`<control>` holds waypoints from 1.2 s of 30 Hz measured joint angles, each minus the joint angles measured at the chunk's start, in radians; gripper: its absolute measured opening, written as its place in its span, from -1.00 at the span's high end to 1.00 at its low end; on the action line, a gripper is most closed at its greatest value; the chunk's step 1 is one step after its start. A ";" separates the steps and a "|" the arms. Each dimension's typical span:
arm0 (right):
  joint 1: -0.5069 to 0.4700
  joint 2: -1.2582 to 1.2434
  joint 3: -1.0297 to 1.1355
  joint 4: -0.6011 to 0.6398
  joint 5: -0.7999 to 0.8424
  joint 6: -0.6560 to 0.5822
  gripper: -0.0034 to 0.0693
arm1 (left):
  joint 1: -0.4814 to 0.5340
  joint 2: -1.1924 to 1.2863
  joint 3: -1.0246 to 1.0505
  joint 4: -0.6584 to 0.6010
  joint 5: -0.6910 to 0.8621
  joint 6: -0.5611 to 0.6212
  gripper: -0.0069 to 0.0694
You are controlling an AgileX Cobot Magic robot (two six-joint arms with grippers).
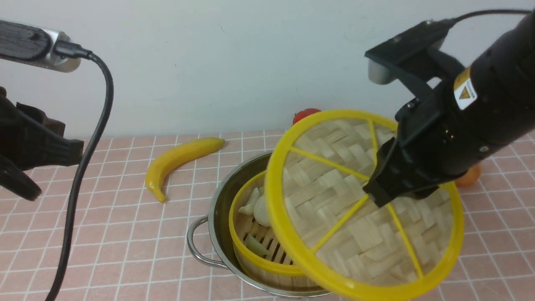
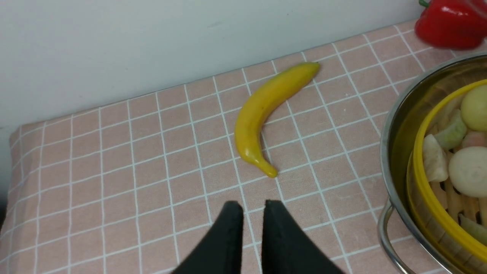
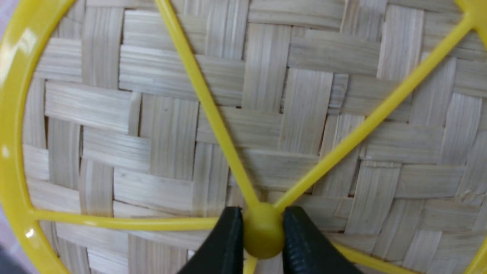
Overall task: Place the steamer in the pot on the pink tablecloth, and put the lid on the steamer.
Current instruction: 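Place the bamboo steamer lid onto the steamer basket in the pot with the right gripper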
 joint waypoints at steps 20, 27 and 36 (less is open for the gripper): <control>0.000 0.309 -0.265 -0.019 -0.016 -0.713 0.50 | 0.000 0.008 0.000 -0.014 0.000 0.019 0.62; 0.009 0.309 -0.265 0.089 -0.015 -1.012 0.50 | 0.000 0.010 0.000 -0.014 -0.004 0.023 0.62; 0.013 0.340 -0.268 0.108 -0.015 -1.135 0.50 | 0.000 0.010 0.000 -0.014 -0.006 0.027 0.62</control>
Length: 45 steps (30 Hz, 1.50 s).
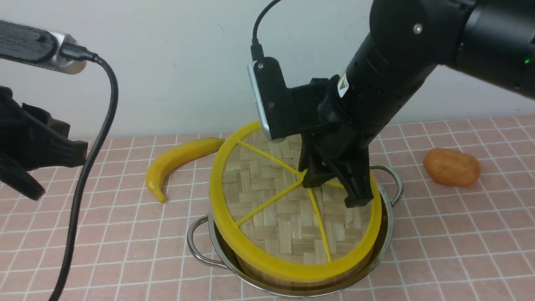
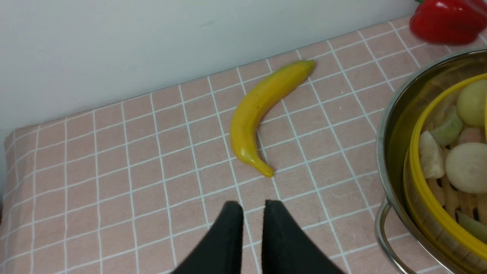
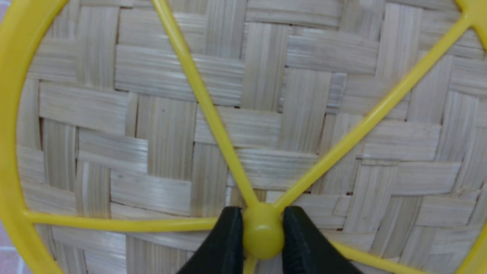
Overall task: Place the steamer in the pot on the pink tablecloth, and put the lid on the steamer.
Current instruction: 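Place the bamboo steamer lid onto the steamer basket in the pot with the right gripper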
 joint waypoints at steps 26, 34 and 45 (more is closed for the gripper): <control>0.001 0.100 -0.001 -0.104 -0.139 -0.027 0.50 | 0.000 0.000 0.000 0.000 0.003 0.000 0.62; 0.001 0.104 -0.001 -0.198 -0.127 0.057 0.50 | 0.000 0.000 0.000 0.000 0.003 0.000 0.62; 0.001 -0.033 -0.009 -0.143 -0.018 0.239 0.50 | 0.000 0.000 0.000 0.000 0.002 0.000 0.62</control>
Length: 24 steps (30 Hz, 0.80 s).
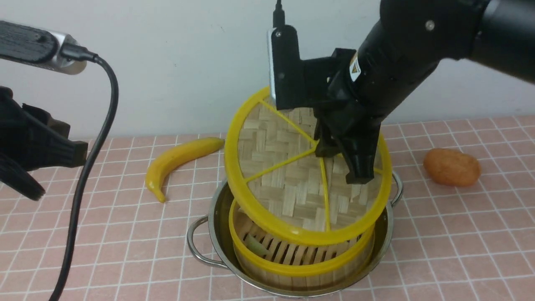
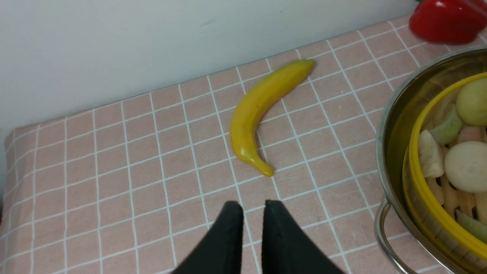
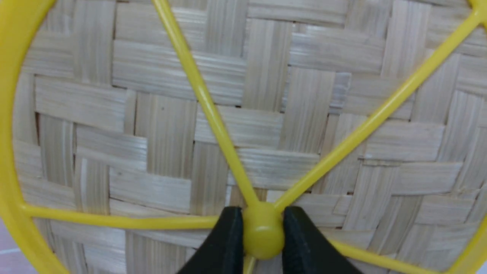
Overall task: Place the steamer in the pot on the pink tablecloth, and put the lid on the steamer.
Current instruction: 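Place the bamboo steamer lid onto the steamer basket in the pot with the right gripper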
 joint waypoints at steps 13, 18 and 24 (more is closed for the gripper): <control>0.000 0.108 0.001 0.015 -0.099 -0.021 0.50 | 0.000 0.000 0.000 0.000 0.009 0.000 0.62; 0.000 0.109 0.001 0.020 -0.072 0.000 0.50 | 0.000 0.000 0.000 0.000 0.011 0.000 0.62; 0.000 0.063 0.000 0.055 -0.001 0.045 0.50 | 0.000 0.000 0.000 0.000 0.005 0.000 0.62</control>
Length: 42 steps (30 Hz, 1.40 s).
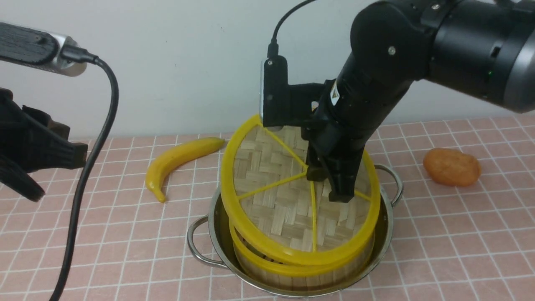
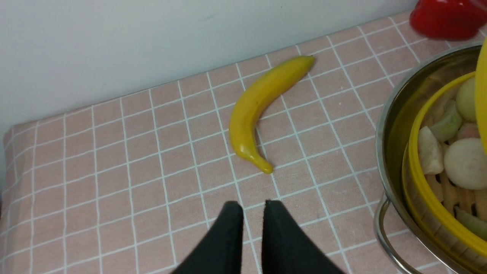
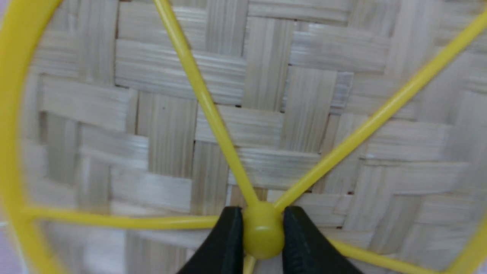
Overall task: Place the steamer in the pot on the pink tablecloth, and put the lid on the steamer.
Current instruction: 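Place the bamboo steamer lid onto the steamer basket in the pot with the right gripper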
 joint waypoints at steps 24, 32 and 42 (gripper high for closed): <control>0.000 0.089 0.000 -0.004 -0.108 -0.070 0.50 | 0.000 0.000 0.000 0.000 0.006 0.000 0.62; 0.000 0.139 0.000 -0.029 -0.122 -0.070 0.50 | 0.000 0.000 0.000 0.000 0.010 0.000 0.60; 0.000 0.166 0.001 -0.047 -0.161 -0.078 0.50 | 0.000 0.000 0.000 0.000 0.026 0.000 0.60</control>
